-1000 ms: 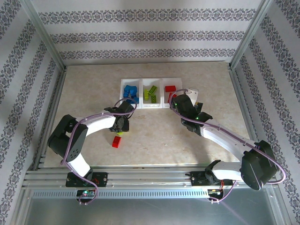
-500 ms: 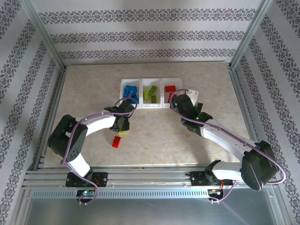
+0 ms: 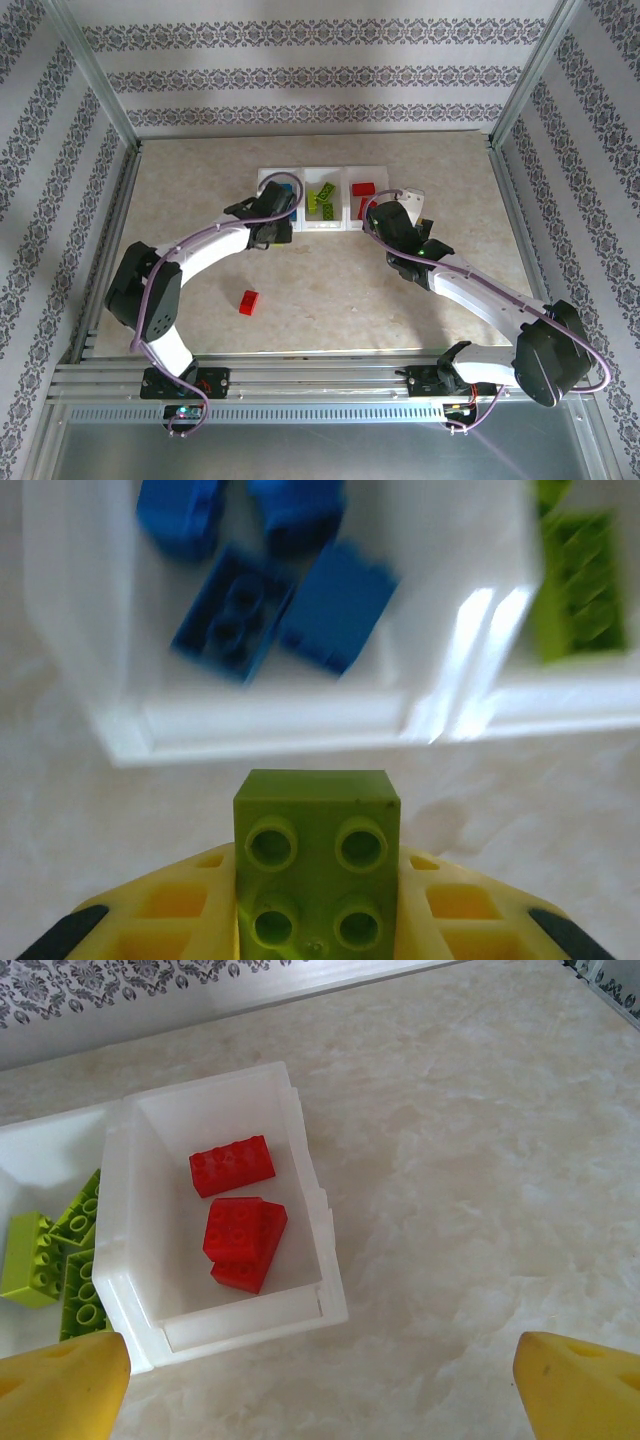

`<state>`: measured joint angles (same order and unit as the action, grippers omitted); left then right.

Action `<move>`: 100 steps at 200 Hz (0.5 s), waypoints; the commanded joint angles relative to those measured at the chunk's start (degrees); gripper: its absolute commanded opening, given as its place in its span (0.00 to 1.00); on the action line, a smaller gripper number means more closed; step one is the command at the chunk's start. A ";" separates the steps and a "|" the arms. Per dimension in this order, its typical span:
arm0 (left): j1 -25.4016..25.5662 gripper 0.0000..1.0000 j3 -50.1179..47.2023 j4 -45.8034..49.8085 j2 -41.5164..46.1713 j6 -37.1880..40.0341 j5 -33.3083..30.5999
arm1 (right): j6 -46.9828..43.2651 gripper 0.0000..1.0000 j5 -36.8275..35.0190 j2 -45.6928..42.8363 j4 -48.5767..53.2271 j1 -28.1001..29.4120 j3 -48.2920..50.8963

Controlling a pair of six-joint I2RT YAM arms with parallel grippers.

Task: Sort the legos into containers by color
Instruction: Pick up the lego from the middle-left of the table, then place the lego in the container.

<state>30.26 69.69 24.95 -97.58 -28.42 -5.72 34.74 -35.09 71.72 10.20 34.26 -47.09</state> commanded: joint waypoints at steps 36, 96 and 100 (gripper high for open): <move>0.86 0.29 15.23 -3.56 -8.73 5.16 1.85 | 1.32 0.98 -0.95 -3.14 -0.01 0.19 1.10; 1.36 0.29 28.20 -1.61 -19.11 7.89 3.99 | 1.34 0.98 -1.98 -5.23 0.68 0.14 1.95; 1.38 0.29 29.06 -1.30 -19.84 8.01 4.15 | 1.34 0.98 -2.06 -5.19 0.68 0.15 1.92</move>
<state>30.79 93.89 22.52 -114.43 -23.03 -2.96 34.85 -35.22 67.72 10.39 34.26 -46.09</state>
